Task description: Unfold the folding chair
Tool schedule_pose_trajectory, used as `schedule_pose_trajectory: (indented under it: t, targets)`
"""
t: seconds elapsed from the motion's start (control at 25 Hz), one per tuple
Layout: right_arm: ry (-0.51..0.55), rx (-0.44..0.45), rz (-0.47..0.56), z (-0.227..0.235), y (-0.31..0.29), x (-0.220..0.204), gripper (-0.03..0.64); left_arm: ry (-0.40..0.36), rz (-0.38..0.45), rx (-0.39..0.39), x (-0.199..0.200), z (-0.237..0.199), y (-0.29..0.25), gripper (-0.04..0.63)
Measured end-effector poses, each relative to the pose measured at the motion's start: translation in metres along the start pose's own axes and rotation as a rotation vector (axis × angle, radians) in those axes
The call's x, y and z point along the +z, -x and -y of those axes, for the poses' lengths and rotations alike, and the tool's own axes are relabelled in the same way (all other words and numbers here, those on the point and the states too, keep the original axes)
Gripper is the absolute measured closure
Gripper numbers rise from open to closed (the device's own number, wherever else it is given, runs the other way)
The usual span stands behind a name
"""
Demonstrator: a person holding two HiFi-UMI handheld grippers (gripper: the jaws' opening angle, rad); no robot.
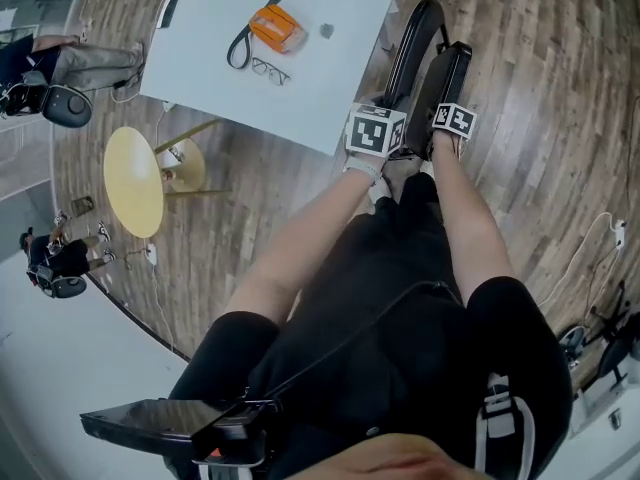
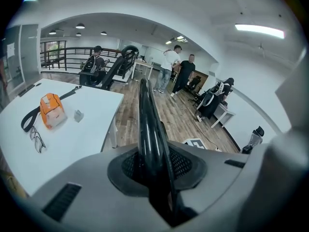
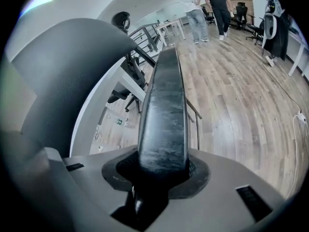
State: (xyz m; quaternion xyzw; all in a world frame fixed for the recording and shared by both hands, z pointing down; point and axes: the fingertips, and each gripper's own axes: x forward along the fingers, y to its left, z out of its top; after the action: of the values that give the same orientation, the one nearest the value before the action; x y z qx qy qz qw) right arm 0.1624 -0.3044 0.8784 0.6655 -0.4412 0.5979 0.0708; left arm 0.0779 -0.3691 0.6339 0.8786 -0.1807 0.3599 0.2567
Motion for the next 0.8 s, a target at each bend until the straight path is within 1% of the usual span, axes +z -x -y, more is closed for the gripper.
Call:
schedule_pose_trajectory:
  t: [0.16, 0.28, 0.4, 0.8]
  targets:
    - [-0.035, 0.052, -0.021, 0.025, 0.007, -0.003, 0.472, 0.031, 0.012, -0.022, -0.002, -0.014, -0.001, 0.522]
    - [-0.042, 0.125, -0.008, 0.045, 0.013, 0.000, 0.472, 0.060, 0.008, -0.043, -0.005, -0.027, -0.004, 0.522]
    - [-0.067, 0.198, 0.000, 0.065, 0.018, -0.006, 0.472, 0.084, -0.013, -0.063, -0.011, -0.036, -0.005, 0.523]
    - [-0.101, 0.448, 0.071, 0.133, 0.034, -0.012, 0.472, 0.101, -0.043, -0.106, -0.027, -0.045, -0.019, 0.518]
